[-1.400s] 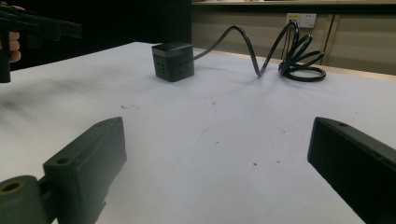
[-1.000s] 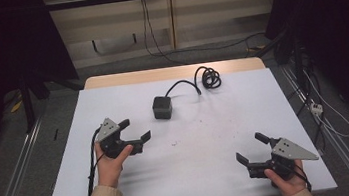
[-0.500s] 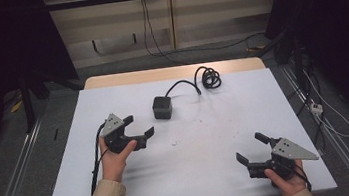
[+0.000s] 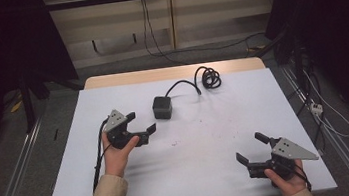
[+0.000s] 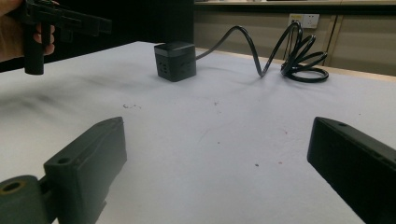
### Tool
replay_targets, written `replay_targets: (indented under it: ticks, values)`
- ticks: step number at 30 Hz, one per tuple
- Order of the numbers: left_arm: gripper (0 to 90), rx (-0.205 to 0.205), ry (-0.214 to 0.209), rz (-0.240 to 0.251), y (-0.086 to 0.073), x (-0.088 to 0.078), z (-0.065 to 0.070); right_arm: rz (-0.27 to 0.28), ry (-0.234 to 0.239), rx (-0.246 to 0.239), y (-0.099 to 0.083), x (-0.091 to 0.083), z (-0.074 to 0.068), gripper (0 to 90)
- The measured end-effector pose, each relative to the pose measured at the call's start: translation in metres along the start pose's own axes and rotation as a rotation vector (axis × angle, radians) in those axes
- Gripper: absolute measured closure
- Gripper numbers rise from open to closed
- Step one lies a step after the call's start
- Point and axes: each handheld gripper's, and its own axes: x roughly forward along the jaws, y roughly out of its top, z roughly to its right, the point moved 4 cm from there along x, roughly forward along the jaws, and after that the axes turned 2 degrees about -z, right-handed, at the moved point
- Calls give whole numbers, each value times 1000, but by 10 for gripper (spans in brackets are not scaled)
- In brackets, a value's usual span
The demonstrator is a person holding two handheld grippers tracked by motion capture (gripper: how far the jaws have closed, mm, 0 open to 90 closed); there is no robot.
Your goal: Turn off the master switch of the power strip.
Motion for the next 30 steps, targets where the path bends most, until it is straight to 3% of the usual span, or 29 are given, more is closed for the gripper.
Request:
replay_targets:
  ticks: [19,30]
  values:
    - [58,15,-9,-19,7,15,1,2,5,3,0,0,1,42]
    - [65,3,-1,-21,5,22,-2,2,7,5,0,0,1,42]
